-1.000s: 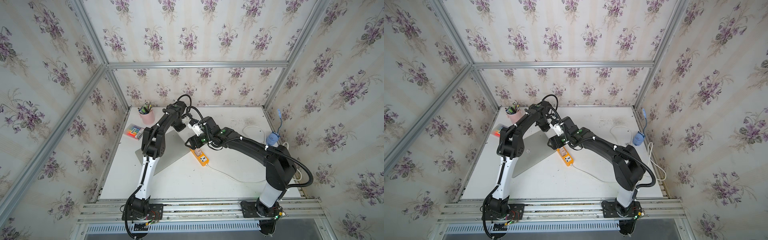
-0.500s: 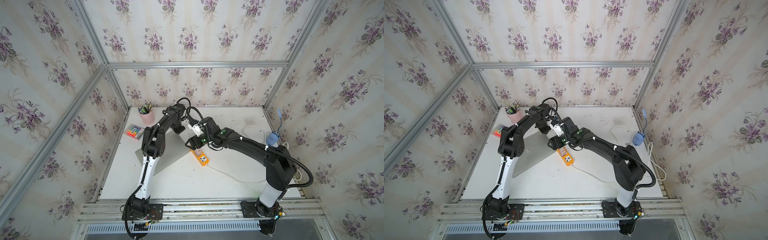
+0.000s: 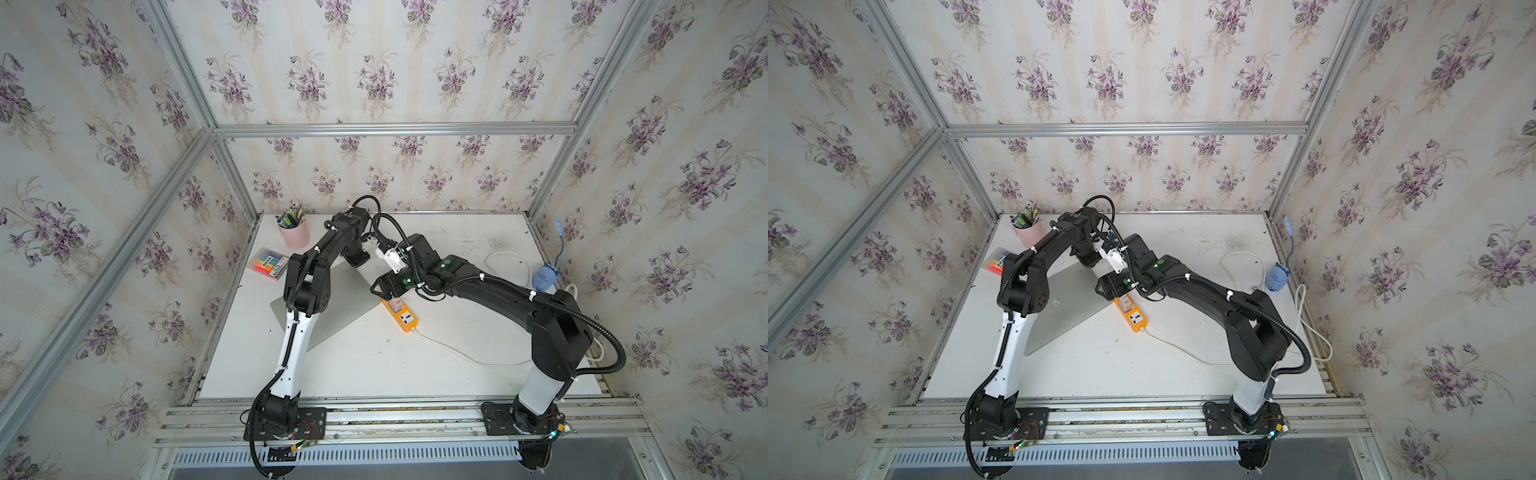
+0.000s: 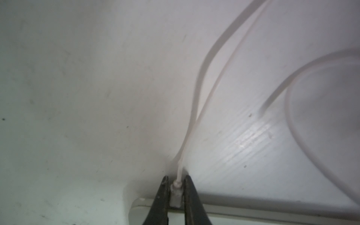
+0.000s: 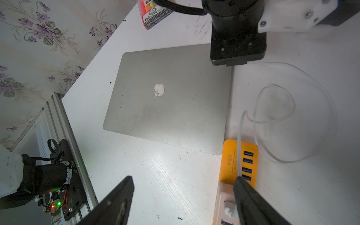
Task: Unplug the laptop charger
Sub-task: Remove the charging cable from the laptop.
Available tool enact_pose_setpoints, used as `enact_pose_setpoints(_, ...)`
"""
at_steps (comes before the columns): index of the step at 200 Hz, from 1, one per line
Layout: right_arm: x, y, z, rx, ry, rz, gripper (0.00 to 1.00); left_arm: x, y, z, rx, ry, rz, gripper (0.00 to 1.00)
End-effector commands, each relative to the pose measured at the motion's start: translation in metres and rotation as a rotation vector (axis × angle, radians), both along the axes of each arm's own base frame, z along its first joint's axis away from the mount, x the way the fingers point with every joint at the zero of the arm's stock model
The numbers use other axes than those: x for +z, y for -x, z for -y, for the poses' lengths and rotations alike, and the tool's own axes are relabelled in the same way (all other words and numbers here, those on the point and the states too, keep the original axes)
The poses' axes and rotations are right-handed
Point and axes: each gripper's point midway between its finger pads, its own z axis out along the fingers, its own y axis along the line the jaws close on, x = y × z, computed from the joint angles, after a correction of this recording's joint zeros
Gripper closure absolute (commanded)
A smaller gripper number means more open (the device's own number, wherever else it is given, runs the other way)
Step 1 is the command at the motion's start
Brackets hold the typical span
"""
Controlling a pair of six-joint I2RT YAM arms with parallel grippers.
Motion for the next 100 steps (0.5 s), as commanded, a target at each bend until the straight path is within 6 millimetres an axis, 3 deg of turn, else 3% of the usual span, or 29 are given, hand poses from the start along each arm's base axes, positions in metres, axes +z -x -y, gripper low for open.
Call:
enact_pose_setpoints(1,0.0,0.0,-0.003,0.009,-0.006,-0.001,0.18,-0.001,0.007,0.007,-0.032,0.016,-0.026,0.89)
enact_pose_setpoints(56,-0.005,0.001,-0.004,0.019,0.001,-0.017,0.18,-0.003,-0.002,0.021,-0.062,0.012,0.009,1.0)
enact_pose_setpoints(100,-0.009,0.002,-0.004,0.021,0.008,-0.025,0.18,0.004,-0.007,0.035,-0.058,0.076,0.025,1.0)
